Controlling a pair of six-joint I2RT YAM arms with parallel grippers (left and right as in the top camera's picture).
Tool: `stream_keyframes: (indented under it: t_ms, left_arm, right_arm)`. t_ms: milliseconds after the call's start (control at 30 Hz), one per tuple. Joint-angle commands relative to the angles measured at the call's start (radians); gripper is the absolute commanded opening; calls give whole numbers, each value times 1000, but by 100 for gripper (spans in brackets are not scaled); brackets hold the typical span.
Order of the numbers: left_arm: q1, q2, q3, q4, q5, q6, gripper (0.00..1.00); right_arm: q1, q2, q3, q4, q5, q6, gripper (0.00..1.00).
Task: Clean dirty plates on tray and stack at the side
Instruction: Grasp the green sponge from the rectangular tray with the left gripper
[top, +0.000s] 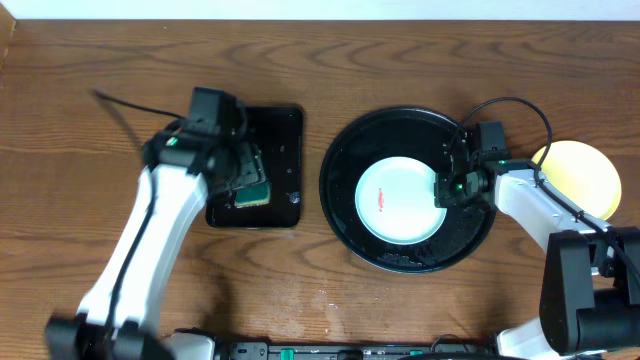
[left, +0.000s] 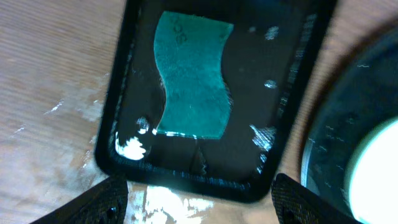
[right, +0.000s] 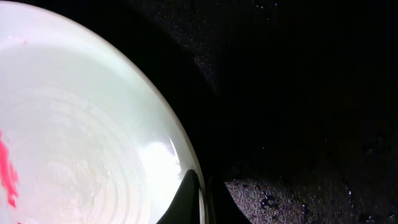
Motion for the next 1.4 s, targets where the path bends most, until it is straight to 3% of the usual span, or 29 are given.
stream_keyframes:
  t_ms: [0, 100, 233, 333, 467, 533, 567, 867, 900, 933, 1033, 1233, 1367]
  left_arm:
    - [-1, 101, -6, 48, -28, 17, 74]
    - [-1, 203, -6, 115, -28, 13, 69]
    - [-1, 311, -6, 173, -29, 13, 56]
    - [-1, 388, -6, 192, -28, 9, 52]
    - [-1, 472, -6, 216, -27, 5, 33]
    - [-1, 497, -6, 222, -13, 5, 12]
    - [-1, 500, -6, 221, -1, 6, 8]
    - [-1, 382, 25, 127, 10, 6, 8]
    - [-1, 357, 25, 121, 10, 6, 17]
    - [-1, 335, 25, 119, 10, 6, 35]
    - [-1, 286, 25, 123, -10, 18, 52]
    - [-1, 306, 0, 185, -187, 17, 60]
    - [-1, 352, -30, 246, -142, 17, 59]
  right_arm:
    - [-2, 24, -18, 3, 69, 12, 1]
    - [-2, 24, -18, 4, 69, 12, 1]
    - [-2, 24, -18, 3, 69, 12, 1]
    - [-2, 24, -18, 2, 62, 18, 1]
    - [-2, 24, -18, -4, 62, 35, 1]
    - [-2, 24, -18, -5, 62, 34, 1]
    - [-2, 24, -18, -5, 62, 35, 1]
    - [-2, 24, -18, -16, 62, 34, 1]
    - [-2, 24, -18, -16, 62, 35, 1]
    - [-2, 24, -18, -16, 62, 34, 1]
    - [-2, 24, -18, -16, 62, 34, 1]
    - [-2, 24, -18, -16, 62, 35, 1]
    - [-2, 24, -18, -16, 62, 34, 1]
